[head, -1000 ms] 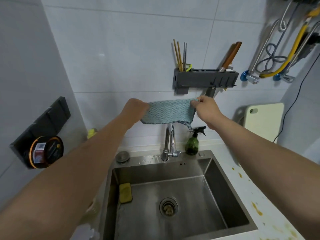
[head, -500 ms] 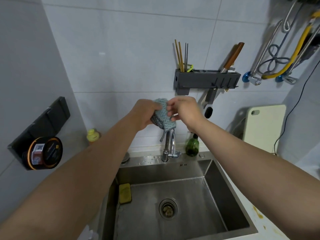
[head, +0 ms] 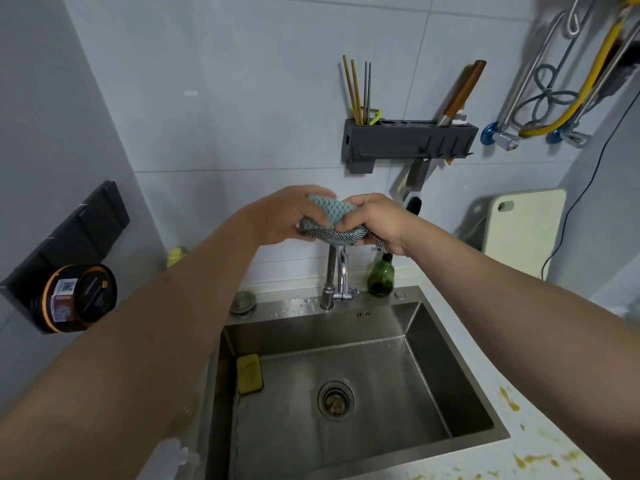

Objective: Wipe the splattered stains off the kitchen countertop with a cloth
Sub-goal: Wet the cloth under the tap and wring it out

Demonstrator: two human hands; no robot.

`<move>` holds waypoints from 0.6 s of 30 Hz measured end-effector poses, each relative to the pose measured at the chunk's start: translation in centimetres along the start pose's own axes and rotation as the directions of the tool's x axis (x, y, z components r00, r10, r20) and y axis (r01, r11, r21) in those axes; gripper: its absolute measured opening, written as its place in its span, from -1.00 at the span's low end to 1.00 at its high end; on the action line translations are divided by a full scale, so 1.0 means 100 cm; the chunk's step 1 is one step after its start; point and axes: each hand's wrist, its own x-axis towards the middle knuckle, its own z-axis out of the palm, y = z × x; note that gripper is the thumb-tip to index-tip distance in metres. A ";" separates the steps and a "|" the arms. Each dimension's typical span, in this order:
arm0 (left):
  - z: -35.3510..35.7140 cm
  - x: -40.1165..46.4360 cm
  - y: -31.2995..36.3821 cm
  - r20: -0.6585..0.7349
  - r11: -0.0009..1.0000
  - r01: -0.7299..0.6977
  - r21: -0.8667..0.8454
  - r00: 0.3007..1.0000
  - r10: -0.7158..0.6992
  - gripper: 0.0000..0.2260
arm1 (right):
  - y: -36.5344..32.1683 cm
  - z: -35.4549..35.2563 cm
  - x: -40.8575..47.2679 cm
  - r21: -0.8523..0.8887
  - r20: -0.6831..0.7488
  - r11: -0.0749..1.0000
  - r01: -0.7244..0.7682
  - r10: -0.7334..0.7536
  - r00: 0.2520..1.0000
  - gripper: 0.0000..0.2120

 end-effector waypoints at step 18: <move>-0.017 -0.015 -0.102 -0.141 0.893 0.438 0.106 0.895 -0.423 -0.67 | 0.102 -0.023 0.023 -0.147 -0.309 0.961 -0.236 0.182 0.933 -0.96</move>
